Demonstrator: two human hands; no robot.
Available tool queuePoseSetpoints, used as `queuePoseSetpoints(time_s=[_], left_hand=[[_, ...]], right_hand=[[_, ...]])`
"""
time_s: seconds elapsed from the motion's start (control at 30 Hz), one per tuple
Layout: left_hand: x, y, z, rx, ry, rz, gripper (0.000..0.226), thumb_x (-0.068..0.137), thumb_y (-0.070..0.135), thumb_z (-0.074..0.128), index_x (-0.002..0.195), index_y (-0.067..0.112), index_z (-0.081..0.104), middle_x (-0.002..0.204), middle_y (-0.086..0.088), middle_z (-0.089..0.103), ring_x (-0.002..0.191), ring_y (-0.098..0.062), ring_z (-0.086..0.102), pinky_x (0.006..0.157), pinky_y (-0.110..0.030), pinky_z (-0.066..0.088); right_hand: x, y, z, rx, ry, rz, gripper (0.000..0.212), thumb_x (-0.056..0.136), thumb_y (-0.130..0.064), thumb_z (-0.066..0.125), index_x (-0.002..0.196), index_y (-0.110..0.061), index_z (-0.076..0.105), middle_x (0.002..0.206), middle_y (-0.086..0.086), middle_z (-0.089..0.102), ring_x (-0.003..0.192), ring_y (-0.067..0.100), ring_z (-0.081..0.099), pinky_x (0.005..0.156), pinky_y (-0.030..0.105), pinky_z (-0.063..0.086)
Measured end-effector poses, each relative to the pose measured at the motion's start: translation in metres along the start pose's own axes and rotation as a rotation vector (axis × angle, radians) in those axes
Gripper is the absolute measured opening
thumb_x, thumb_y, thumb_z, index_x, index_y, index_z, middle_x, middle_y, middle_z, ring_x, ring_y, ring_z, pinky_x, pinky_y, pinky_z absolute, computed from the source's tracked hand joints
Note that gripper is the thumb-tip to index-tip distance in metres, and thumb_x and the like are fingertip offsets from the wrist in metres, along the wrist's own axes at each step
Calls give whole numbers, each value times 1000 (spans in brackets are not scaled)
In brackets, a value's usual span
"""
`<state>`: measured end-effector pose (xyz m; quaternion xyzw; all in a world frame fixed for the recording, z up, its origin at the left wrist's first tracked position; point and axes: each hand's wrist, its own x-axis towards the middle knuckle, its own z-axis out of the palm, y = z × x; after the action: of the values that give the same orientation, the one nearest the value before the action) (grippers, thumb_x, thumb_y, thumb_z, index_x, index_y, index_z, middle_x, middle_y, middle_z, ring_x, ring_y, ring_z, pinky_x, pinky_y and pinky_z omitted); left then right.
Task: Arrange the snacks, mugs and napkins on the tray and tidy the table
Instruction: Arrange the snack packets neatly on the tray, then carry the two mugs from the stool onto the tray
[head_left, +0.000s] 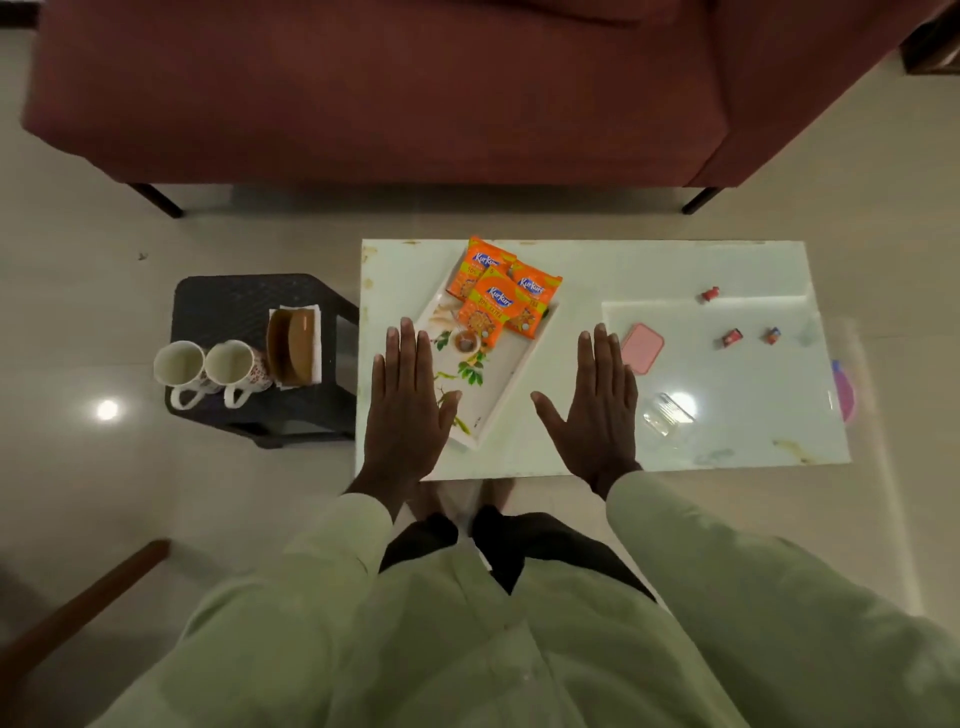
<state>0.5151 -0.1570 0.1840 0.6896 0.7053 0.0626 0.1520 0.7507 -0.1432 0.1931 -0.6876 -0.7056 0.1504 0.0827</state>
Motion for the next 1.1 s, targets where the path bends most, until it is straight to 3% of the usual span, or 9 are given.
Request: queuePoseSetpoints(time_s=[0.33,0.5,0.6,0.73,0.93,1.1], left_hand=[[-10,-19,-41,57,34,-34,83,94,62,20,155,10,0,164,-12,-5,151,-27,-5,120,-44,10],[-14,-54,-66,81,75,-87,83,94,57,35,155,9,5,164,-13,0,151,-28,-3,120,-43,7],[-17,-81,-80,42,122,-118,83,93,50,46,154,9,7,163,-15,5,151,-31,1,120,-48,15],[-21,-142,-101,28,146,-128,80,93,48,45,153,8,11,162,-17,10,150,-34,7,118,-48,16],[-23,-251,-120,-123,83,-171,81,94,42,51,154,4,12,163,-14,8,151,-29,6,119,-49,23],[-28,-336,-118,-327,-61,-190,76,97,44,46,152,4,13,161,-18,14,145,-34,25,111,-51,37]], right_hand=[[11,-50,-21,178,61,-61,90,91,-60,51,157,-20,4,167,4,4,154,22,5,122,48,17],[26,-106,-24,311,84,-37,90,91,-53,58,156,-17,7,165,9,12,152,27,15,120,52,22],[29,-138,-18,318,46,-35,89,92,-53,57,157,-15,9,165,9,12,152,28,14,121,52,19],[28,-193,7,349,41,-37,89,90,-60,49,157,-18,8,166,6,11,152,26,13,122,48,16],[16,-292,65,512,58,150,84,92,-57,51,156,-19,10,165,4,14,151,24,17,121,46,21],[2,-367,114,775,6,354,81,95,-51,53,157,-23,9,164,2,19,150,20,21,120,35,20]])
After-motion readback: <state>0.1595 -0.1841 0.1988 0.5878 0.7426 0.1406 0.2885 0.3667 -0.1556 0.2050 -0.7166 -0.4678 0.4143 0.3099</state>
